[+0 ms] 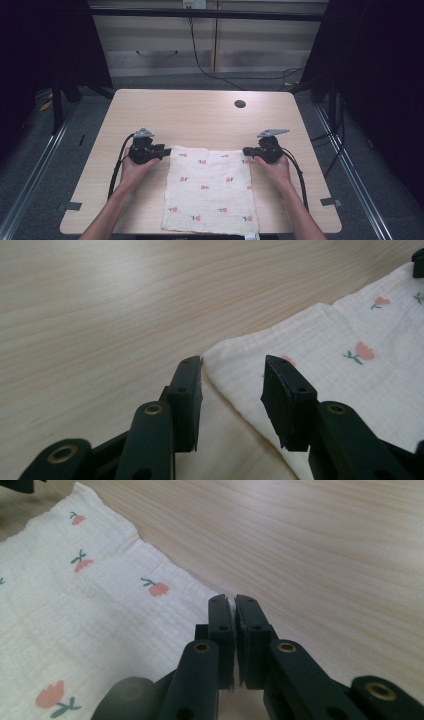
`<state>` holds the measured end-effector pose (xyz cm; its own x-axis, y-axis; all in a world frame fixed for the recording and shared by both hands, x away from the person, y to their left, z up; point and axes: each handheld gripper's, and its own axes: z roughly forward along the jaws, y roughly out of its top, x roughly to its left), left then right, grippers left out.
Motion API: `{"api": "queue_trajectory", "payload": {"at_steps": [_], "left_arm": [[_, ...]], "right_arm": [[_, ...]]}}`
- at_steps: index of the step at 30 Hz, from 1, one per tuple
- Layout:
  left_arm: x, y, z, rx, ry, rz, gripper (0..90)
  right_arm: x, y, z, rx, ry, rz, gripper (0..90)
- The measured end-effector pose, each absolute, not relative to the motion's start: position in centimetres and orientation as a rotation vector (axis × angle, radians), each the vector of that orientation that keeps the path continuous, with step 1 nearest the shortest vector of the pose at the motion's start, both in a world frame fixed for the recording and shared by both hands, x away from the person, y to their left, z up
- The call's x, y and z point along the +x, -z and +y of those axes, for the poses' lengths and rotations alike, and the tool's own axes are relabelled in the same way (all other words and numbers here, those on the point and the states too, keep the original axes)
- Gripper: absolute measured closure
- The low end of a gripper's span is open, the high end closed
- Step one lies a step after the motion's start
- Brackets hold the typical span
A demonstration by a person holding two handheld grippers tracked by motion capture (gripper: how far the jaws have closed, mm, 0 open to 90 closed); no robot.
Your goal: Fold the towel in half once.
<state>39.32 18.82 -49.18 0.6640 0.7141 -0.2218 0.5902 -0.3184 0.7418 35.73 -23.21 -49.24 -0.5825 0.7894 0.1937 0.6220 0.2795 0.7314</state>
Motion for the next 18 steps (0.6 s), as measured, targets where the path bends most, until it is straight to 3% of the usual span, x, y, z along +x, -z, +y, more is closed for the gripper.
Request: {"api": "queue_trajectory", "payload": {"at_steps": [12, 18], "left_arm": [[41.1, 50.5, 17.3, 2.073, -0.201, 1.037, 60.4], [40.3, 50.4, 16.8, 2.132, -0.253, 0.991, 82.1]], "right_arm": [[35.8, 49.7, -23.1, 1.313, -1.207, 2.342, 86.6], [35.8, 49.9, -23.1, 1.325, -1.206, 2.345, 86.5]]}}
